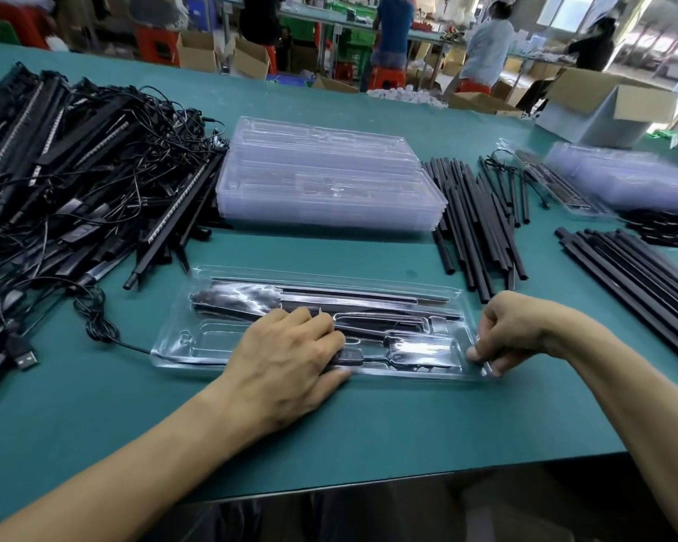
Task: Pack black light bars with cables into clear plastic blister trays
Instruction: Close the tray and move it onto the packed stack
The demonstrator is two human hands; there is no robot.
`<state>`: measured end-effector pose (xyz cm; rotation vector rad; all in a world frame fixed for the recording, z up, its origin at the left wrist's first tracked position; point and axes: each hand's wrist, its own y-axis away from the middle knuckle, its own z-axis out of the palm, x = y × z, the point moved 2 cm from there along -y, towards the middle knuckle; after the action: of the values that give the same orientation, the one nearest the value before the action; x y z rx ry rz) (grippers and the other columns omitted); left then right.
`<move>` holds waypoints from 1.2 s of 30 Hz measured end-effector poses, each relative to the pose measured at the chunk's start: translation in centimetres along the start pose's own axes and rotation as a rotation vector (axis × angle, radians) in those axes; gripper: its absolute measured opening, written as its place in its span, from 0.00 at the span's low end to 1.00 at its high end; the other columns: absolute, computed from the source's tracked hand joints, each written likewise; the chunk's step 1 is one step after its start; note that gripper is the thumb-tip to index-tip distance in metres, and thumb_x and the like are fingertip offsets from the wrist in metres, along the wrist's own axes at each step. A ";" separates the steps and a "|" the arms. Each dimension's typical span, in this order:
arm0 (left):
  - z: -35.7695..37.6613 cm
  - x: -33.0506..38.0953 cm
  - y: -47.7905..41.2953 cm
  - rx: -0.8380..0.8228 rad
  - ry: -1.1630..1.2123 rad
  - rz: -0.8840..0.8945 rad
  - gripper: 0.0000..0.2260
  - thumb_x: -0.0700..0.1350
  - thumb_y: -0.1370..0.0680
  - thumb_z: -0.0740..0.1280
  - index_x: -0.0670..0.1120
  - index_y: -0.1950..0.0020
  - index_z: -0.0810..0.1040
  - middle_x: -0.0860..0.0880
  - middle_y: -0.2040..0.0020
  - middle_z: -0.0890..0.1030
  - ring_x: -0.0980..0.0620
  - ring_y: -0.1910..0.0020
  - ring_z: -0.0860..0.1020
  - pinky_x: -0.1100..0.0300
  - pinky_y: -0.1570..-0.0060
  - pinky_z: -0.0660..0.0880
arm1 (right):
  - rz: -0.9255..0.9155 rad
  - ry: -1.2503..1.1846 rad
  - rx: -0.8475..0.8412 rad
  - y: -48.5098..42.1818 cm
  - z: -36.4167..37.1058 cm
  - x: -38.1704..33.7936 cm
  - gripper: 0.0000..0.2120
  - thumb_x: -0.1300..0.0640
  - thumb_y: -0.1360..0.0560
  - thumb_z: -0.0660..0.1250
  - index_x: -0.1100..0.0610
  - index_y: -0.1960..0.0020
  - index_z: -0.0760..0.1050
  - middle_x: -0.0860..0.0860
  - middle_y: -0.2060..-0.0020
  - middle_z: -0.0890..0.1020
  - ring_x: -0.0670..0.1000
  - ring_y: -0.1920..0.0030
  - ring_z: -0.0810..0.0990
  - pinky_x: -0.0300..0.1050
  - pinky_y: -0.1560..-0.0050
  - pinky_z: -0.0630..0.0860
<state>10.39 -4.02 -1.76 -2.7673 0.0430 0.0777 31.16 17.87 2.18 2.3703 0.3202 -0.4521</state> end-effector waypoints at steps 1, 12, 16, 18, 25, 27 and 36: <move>0.0 0.1 0.0 -0.002 0.001 -0.011 0.19 0.63 0.23 0.54 0.52 0.53 0.79 0.54 0.56 0.78 0.49 0.58 0.77 0.53 0.58 0.74 | 0.008 0.006 -0.011 0.0 -0.1 -0.1 0.12 0.69 0.34 0.78 0.64 0.65 0.74 0.64 0.69 0.82 0.58 0.71 0.83 0.42 0.72 0.79; 0.6 -0.3 1.4 0.066 0.086 -0.056 0.17 0.61 0.26 0.63 0.49 0.49 0.79 0.51 0.56 0.80 0.48 0.56 0.79 0.53 0.54 0.76 | -0.581 0.240 0.332 4.1 8.3 -9.1 0.10 0.45 0.29 0.72 0.50 0.64 0.78 0.46 0.68 0.80 0.46 0.63 0.78 0.39 0.64 0.72; 0.7 -0.3 1.5 0.077 0.090 -0.057 0.16 0.60 0.26 0.64 0.49 0.51 0.79 0.51 0.57 0.79 0.47 0.56 0.79 0.53 0.54 0.76 | -0.504 0.213 0.322 2.4 8.7 -10.4 0.12 0.45 0.37 0.77 0.51 0.66 0.77 0.46 0.69 0.81 0.50 0.61 0.81 0.45 0.59 0.79; 0.9 -0.3 1.5 0.086 0.084 -0.053 0.16 0.60 0.26 0.64 0.49 0.50 0.79 0.51 0.56 0.80 0.48 0.55 0.78 0.54 0.52 0.74 | -0.482 0.267 0.230 1.9 8.2 -10.9 0.15 0.45 0.39 0.79 0.53 0.68 0.78 0.47 0.73 0.81 0.50 0.65 0.81 0.42 0.65 0.77; 0.8 -0.7 1.4 0.123 0.043 -0.015 0.18 0.62 0.26 0.65 0.50 0.46 0.81 0.54 0.55 0.80 0.49 0.51 0.77 0.54 0.50 0.68 | -0.312 0.241 -0.143 0.9 7.8 -14.1 0.09 0.62 0.33 0.78 0.61 0.63 0.78 0.56 0.71 0.83 0.54 0.72 0.83 0.41 0.71 0.79; 0.8 -0.7 1.4 0.101 0.044 -0.017 0.19 0.62 0.25 0.64 0.50 0.45 0.81 0.53 0.54 0.81 0.49 0.51 0.78 0.54 0.50 0.70 | -0.288 0.308 -0.178 0.8 7.7 -14.8 0.09 0.62 0.32 0.78 0.62 0.60 0.79 0.58 0.69 0.84 0.54 0.71 0.83 0.43 0.68 0.81; 0.0 -0.5 1.1 -0.004 0.086 -0.009 0.18 0.60 0.23 0.61 0.50 0.45 0.82 0.53 0.55 0.82 0.49 0.53 0.80 0.53 0.50 0.75 | -0.333 0.646 -0.137 1.5 8.2 -17.3 0.14 0.59 0.34 0.80 0.64 0.58 0.77 0.58 0.69 0.84 0.53 0.71 0.84 0.53 0.57 0.84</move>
<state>9.87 -5.08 -2.12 -2.7730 0.0534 -0.0430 14.09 9.41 4.34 2.2726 1.0125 0.2047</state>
